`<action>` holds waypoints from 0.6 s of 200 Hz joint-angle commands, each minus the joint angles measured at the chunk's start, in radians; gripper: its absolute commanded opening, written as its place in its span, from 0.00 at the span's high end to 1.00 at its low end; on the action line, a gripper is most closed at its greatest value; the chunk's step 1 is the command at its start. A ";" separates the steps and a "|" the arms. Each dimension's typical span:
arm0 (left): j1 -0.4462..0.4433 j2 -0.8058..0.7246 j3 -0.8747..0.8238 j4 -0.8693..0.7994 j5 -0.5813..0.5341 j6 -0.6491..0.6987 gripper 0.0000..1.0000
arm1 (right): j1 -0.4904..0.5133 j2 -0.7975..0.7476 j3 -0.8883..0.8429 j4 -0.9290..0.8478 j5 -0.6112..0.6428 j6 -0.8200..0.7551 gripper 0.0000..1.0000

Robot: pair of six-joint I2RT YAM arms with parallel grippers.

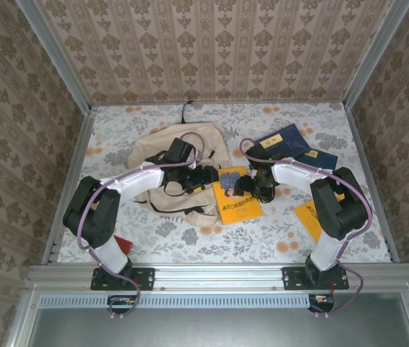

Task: Pack the student bag

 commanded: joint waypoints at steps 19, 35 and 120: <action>0.000 0.120 0.111 -0.008 -0.035 -0.014 0.40 | -0.013 0.024 -0.025 0.022 -0.052 -0.001 0.24; -0.003 0.159 0.140 -0.002 -0.039 -0.027 0.40 | -0.014 0.025 -0.026 0.023 -0.055 -0.002 0.25; -0.010 0.241 0.168 0.175 0.114 -0.059 0.48 | -0.020 0.034 -0.030 0.059 -0.083 -0.016 0.26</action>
